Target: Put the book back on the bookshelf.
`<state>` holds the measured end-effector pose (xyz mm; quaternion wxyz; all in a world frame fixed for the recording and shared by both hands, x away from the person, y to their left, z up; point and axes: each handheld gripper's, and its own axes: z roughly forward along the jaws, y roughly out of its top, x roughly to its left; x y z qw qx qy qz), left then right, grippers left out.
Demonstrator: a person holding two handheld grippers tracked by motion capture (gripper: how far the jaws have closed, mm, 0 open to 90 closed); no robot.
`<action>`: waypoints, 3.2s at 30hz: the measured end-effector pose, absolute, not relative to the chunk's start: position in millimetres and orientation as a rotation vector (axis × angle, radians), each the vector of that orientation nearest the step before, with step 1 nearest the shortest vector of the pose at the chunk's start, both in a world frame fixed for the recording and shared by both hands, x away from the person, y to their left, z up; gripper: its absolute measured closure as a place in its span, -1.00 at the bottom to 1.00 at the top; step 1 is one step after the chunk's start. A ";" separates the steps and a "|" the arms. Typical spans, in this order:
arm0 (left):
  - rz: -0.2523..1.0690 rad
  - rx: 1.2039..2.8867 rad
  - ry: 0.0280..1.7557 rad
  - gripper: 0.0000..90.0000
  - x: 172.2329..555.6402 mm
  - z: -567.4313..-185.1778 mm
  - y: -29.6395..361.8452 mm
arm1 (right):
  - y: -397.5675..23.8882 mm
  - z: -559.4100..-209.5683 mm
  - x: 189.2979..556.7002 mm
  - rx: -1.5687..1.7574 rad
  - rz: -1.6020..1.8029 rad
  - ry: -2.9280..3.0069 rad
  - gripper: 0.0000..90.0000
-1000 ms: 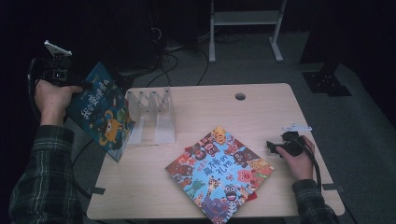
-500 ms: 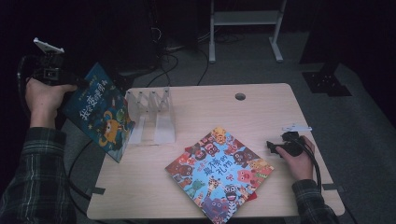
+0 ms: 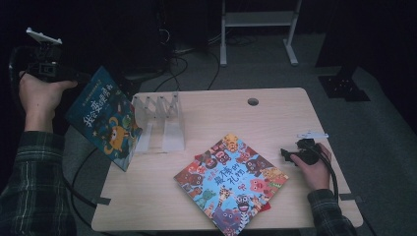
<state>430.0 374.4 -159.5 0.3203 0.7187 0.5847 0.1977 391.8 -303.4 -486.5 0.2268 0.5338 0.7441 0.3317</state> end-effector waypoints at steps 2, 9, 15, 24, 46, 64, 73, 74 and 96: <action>0.519 1.901 1.519 0.62 429.1 -157.8 370.0 | -303.4 -486.4 391.8 1.472 0.914 2.051 -0.69; 0.417 1.967 1.419 0.88 427.4 -163.0 352.1 | -303.5 -486.5 391.8 1.471 0.914 2.051 -0.69; 0.340 2.030 1.357 1.00 426.5 -175.4 333.2 | -303.4 -486.5 391.8 1.472 0.915 2.050 -0.69; 0.273 2.095 1.312 1.00 423.8 -196.0 310.9 | -303.4 -486.5 391.8 1.472 0.914 2.051 -0.69; 0.181 2.213 1.266 1.00 403.3 -269.0 258.9 | -303.4 -486.5 391.9 1.471 0.915 2.050 -0.69; 0.177 2.258 1.167 0.42 382.6 -338.8 237.8 | -303.1 -486.6 391.9 1.464 0.916 2.058 -0.70; 0.152 2.256 1.134 -0.07 375.5 -375.0 232.8 | -303.0 -486.6 391.1 1.468 0.912 2.055 -0.71; 0.152 2.256 1.133 -0.10 374.3 -380.5 232.3 | -302.9 -486.7 390.9 1.467 0.913 2.054 -0.71; 0.071 2.288 1.188 0.08 354.1 -435.1 235.1 | -303.0 -484.4 381.3 1.472 0.915 2.034 -0.34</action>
